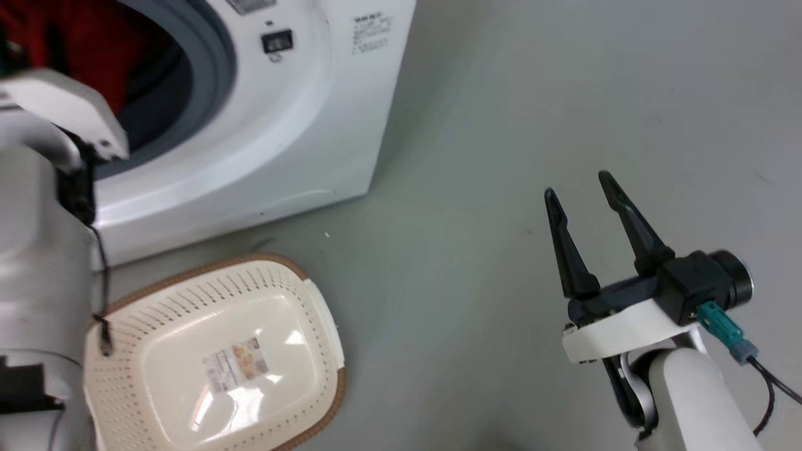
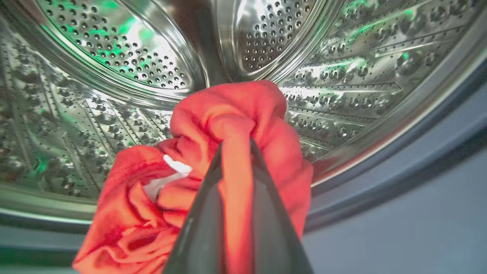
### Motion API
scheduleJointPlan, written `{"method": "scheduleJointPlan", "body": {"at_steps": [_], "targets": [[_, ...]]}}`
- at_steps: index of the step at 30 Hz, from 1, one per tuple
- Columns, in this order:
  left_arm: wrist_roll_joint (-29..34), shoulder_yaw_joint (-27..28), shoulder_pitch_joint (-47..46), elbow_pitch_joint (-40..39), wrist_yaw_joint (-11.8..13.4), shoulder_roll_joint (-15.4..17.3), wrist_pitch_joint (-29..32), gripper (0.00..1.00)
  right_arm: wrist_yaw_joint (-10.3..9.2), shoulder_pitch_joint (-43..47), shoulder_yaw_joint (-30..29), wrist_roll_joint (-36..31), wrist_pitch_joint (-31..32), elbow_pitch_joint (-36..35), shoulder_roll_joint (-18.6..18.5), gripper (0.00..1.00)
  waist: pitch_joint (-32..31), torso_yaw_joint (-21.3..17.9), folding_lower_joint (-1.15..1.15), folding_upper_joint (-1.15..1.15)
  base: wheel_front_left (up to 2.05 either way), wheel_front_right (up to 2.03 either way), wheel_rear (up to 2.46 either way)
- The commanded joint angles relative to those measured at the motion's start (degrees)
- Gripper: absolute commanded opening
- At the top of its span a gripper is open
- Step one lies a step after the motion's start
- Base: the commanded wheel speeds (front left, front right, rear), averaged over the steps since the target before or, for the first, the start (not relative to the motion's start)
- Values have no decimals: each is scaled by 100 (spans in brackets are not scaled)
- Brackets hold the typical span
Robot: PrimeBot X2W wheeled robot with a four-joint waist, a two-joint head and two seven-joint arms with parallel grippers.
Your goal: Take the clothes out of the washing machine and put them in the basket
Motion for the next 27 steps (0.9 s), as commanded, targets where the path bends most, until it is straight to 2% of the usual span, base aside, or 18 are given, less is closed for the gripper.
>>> {"method": "scheduleJointPlan", "body": {"at_steps": [1, 9, 21, 27], "targets": [[-9, -13, 115, 58, -9, -63, -165, 0, -4, 105, -40, -59, 24, 16, 7, 100, -468, 300, 1, 0, 0, 0, 0], [-141, 45, 748, 30, -119, -356, -486, 0, -5, 540, -190, -147, 255, -78, 6, 100, -1248, 596, 1, 0, 0, 0, 0], [-17, 365, 2359, -1720, -110, -815, -490, 0, -5, 1153, -396, -190, 558, -335, 7, 100, -2152, 886, 1, 0, 0, 0, 0], [96, 422, 3053, -2745, -147, -1046, -490, 0, -5, 1369, -472, -238, 680, -516, 7, 100, -2334, 1035, 1, 0, 0, 0, 0]]}}
